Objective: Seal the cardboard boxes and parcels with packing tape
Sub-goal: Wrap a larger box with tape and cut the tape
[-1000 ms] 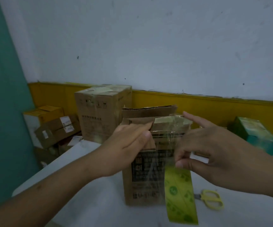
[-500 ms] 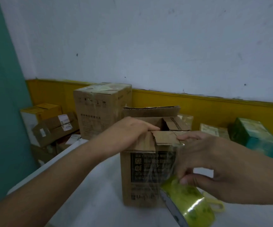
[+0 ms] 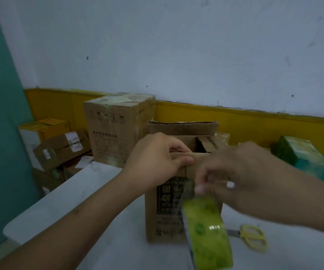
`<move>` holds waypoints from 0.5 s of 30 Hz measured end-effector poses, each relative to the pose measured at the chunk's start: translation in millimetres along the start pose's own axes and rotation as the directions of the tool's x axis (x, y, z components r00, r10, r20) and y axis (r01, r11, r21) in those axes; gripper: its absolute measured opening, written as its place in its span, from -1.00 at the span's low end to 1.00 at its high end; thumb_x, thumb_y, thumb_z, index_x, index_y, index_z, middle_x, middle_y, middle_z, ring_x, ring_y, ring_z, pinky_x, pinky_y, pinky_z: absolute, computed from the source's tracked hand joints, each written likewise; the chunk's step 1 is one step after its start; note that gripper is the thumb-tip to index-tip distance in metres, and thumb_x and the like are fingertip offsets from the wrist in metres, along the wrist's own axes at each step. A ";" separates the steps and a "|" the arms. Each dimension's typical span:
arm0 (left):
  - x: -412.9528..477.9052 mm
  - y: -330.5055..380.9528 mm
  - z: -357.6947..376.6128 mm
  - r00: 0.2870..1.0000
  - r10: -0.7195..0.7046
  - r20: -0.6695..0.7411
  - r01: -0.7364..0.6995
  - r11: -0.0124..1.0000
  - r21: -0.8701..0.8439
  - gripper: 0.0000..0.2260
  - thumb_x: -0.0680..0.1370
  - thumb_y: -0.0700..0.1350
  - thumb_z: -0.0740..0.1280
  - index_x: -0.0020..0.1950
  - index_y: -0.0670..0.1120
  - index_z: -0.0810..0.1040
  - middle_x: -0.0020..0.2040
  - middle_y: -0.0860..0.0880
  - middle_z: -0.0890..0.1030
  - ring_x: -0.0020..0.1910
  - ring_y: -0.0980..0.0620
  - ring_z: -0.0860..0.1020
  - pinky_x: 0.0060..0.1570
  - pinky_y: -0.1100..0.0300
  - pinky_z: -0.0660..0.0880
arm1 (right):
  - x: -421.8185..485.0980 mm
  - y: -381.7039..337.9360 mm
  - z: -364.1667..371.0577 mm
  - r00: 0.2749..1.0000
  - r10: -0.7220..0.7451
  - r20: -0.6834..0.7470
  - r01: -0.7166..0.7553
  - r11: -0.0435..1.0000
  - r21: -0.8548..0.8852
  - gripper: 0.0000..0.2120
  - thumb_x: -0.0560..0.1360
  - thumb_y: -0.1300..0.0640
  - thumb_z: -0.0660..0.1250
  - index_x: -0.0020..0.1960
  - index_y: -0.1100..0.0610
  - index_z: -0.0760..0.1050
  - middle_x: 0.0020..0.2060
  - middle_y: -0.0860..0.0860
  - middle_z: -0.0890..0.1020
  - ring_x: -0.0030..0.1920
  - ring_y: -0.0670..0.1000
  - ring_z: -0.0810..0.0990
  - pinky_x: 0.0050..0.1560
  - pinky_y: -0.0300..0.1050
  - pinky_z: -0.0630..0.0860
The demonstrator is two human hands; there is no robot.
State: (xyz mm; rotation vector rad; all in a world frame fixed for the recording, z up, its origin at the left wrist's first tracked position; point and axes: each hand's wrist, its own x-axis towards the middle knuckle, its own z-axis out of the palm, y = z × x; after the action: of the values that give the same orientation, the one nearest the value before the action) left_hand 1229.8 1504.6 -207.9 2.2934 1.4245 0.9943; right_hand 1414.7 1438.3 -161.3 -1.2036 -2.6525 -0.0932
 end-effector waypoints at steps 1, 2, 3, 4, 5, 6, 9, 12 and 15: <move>-1.6 -1.4 0.3 1.000 0.029 -0.006 -0.029 1.000 -0.009 -0.98 0.48 0.10 0.45 -0.13 0.21 0.68 -0.21 0.26 0.67 -0.19 0.34 0.59 -0.23 0.35 0.51 | 5.5 -6.9 -2.9 0.992 0.122 -0.044 -0.117 0.987 0.109 -0.80 0.40 -0.24 0.30 -0.16 -0.15 0.58 -0.25 -0.30 0.61 -0.12 -0.31 0.55 -0.15 -0.35 0.46; -2.9 -3.7 0.0 0.999 0.052 -0.008 -0.052 0.998 -0.025 -0.99 0.48 0.07 0.46 -0.14 0.20 0.67 -0.24 0.27 0.66 -0.22 0.36 0.59 -0.29 0.42 0.46 | 10.7 -0.5 -2.8 0.986 0.139 -0.093 -0.123 0.979 0.165 -0.84 0.42 -0.19 0.36 -0.19 -0.13 0.59 -0.28 -0.28 0.62 -0.15 -0.29 0.55 -0.15 -0.34 0.45; -4.1 -6.5 -1.0 0.998 0.067 -0.009 -0.067 0.997 -0.043 -0.97 0.48 0.02 0.47 -0.13 0.17 0.67 -0.26 0.27 0.65 -0.24 0.37 0.59 -0.31 0.46 0.42 | 23.1 -0.5 -7.2 0.979 0.152 -0.135 -0.131 0.980 0.153 -0.87 0.44 -0.15 0.40 -0.21 -0.12 0.60 -0.31 -0.26 0.62 -0.17 -0.28 0.56 -0.15 -0.33 0.45; -4.5 -9.9 -2.0 0.997 0.073 -0.003 -0.073 0.995 -0.069 -0.94 0.48 -0.02 0.48 -0.10 0.14 0.66 -0.24 0.26 0.66 -0.23 0.38 0.60 -0.28 0.44 0.45 | 30.4 3.9 -1.6 0.978 0.137 -0.159 -0.108 0.978 0.177 -0.88 0.44 -0.12 0.43 -0.22 -0.11 0.61 -0.33 -0.25 0.62 -0.20 -0.28 0.56 -0.19 -0.33 0.45; -4.7 -12.9 -3.1 0.998 0.069 0.007 -0.068 0.992 -0.107 -0.90 0.47 -0.05 0.51 -0.05 0.11 0.65 -0.19 0.24 0.68 -0.19 0.37 0.62 -0.21 0.35 0.53 | 34.2 4.8 4.4 0.973 0.168 -0.160 -0.135 0.971 0.196 -0.88 0.45 -0.09 0.45 -0.23 -0.09 0.62 -0.35 -0.24 0.63 -0.24 -0.28 0.55 -0.24 -0.34 0.43; -4.8 -15.5 -4.0 0.998 0.058 0.018 -0.054 0.987 -0.150 -0.84 0.45 -0.04 0.53 -0.01 0.09 0.63 -0.14 0.20 0.70 -0.13 0.34 0.63 -0.12 0.22 0.60 | 38.3 8.4 6.6 0.967 0.193 -0.168 -0.153 0.962 0.227 -0.88 0.44 -0.06 0.47 -0.23 -0.07 0.63 -0.38 -0.22 0.63 -0.29 -0.27 0.55 -0.29 -0.36 0.42; -6.3 -17.6 -7.8 0.998 0.039 0.048 -0.025 0.967 -0.255 -0.73 0.43 -0.02 0.55 0.06 0.09 0.58 -0.12 0.18 0.72 -0.11 0.28 0.66 -0.02 0.08 0.62 | 53.5 16.7 8.3 0.945 0.288 -0.153 -0.227 0.918 0.327 -0.86 0.43 -0.03 0.50 -0.26 -0.02 0.63 -0.39 -0.17 0.65 -0.38 -0.22 0.53 -0.34 -0.32 0.40; -7.6 -16.0 -9.5 0.996 0.060 0.060 -0.041 0.963 -0.267 -0.70 0.46 0.00 0.52 0.12 0.12 0.51 -0.14 0.20 0.71 -0.14 0.26 0.66 -0.06 0.04 0.62 | 59.6 25.1 9.6 0.940 0.326 -0.103 -0.261 0.880 0.396 -0.85 0.42 -0.05 0.50 -0.27 -0.01 0.64 -0.37 -0.10 0.67 -0.42 -0.21 0.49 -0.30 -0.21 0.41; -6.2 -14.2 -9.6 0.997 0.078 0.012 -0.073 0.965 -0.253 -0.62 0.42 0.03 0.55 0.14 0.15 0.46 -0.11 0.21 0.67 -0.20 0.24 0.64 -0.11 0.03 0.60 | 63.5 26.8 9.7 0.933 0.349 -0.089 -0.284 0.866 0.411 -0.82 0.44 -0.05 0.48 -0.26 0.02 0.65 -0.35 -0.06 0.69 -0.39 -0.17 0.55 -0.24 -0.16 0.48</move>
State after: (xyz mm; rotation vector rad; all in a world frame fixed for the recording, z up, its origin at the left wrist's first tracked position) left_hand 1211.9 1504.8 -211.2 2.1775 1.1355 1.0997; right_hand 1392.7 1504.2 -157.0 -1.3978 -2.1571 0.3661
